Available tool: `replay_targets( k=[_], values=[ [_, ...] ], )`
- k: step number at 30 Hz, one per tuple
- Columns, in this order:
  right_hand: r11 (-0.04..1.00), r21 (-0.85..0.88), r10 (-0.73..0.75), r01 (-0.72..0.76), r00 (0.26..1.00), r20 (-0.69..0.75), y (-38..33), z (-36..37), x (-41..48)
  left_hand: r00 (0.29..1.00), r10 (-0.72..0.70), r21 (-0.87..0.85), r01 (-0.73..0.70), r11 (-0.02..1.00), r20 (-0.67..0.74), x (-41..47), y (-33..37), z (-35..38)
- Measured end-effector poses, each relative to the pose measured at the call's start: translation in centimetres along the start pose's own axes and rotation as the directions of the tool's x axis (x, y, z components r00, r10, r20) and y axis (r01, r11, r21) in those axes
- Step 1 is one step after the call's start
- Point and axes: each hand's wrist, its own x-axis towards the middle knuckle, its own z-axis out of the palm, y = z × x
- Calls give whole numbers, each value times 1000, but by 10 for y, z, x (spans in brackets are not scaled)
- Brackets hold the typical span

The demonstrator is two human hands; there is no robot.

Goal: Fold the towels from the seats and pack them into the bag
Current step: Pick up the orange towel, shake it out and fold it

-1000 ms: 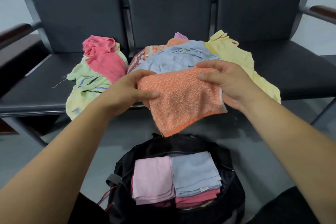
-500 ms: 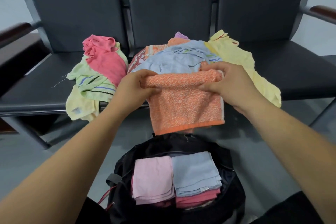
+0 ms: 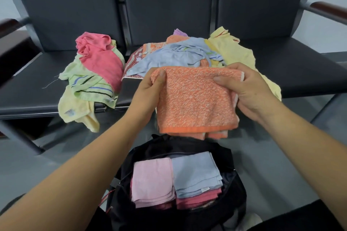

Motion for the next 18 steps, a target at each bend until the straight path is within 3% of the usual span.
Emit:
replay_targets(
  k=[3, 5, 7, 10, 12, 14, 16, 18],
  values=[
    [968, 160, 190, -192, 981, 24, 11, -12, -3, 995, -61, 13, 62, 998, -73, 1, -12, 13],
    [882, 191, 412, -431, 901, 133, 31, -22, -10, 990, -83, 131, 97, 987, -113, -2, -18, 21],
    [803, 132, 556, -581, 810, 185, 63, -29, -19, 990, -90, 298, 120, 947, -112, -5, -32, 26],
    [747, 82, 660, -660, 751, 26, 104, -38, -28, 956, -272, 387, 293, 874, -108, -10, -70, 29],
    [704, 40, 710, -709, 701, -70, 121, -43, -33, 862, -507, 271, 487, 830, 5, -16, -94, 27],
    [647, -31, 751, -762, 644, -142, 134, -53, -38, 704, -680, 193, 653, 733, 203, -25, -117, 27],
    [595, -95, 771, -798, 600, -213, 147, -62, -41, 602, -748, 266, 700, 663, 279, -32, -141, 29],
    [542, -157, 785, -825, 564, -255, 160, -68, -43, 566, -785, 312, 720, 619, 251, -37, -164, 32]
  ],
)
